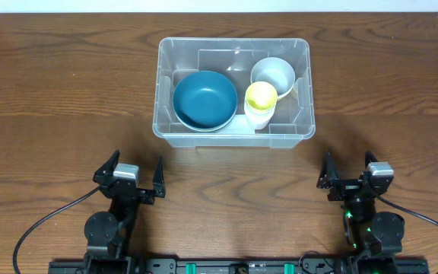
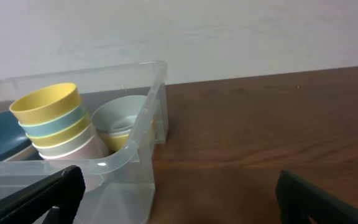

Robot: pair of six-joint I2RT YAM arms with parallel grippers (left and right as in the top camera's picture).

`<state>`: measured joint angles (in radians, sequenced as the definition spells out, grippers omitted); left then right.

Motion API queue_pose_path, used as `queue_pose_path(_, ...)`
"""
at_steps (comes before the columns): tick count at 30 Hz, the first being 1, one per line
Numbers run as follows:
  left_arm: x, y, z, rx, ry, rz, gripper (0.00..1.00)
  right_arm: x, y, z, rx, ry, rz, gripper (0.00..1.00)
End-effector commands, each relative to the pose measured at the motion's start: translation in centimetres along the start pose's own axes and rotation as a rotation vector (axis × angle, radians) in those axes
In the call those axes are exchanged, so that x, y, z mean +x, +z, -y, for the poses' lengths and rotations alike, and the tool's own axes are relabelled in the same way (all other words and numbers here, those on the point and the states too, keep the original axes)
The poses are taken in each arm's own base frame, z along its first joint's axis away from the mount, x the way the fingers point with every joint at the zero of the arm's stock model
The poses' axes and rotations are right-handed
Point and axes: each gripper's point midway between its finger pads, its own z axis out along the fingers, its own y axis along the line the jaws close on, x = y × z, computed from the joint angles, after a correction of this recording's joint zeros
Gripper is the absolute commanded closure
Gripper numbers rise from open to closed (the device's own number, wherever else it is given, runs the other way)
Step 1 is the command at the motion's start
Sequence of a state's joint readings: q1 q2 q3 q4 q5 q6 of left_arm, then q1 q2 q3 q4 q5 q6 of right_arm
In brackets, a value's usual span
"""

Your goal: Pack container

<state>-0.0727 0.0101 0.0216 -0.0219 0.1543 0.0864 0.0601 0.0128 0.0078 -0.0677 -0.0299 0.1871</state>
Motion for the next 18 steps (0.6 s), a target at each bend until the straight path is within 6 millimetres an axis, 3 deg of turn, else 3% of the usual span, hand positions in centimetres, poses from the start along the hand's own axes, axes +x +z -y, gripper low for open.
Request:
queue_pose_path(1, 1.54, 0.08, 0.21, 0.014, 0.004, -0.045, 0.02, 0.02, -0.03, 0.29, 0.01, -0.065, 0.002, 0.01)
queue_pose_path(18, 1.54, 0.08, 0.21, 0.014, 0.004, -0.045, 0.02, 0.03, -0.03, 0.36, 0.014, -0.192, 0.0, 0.01)
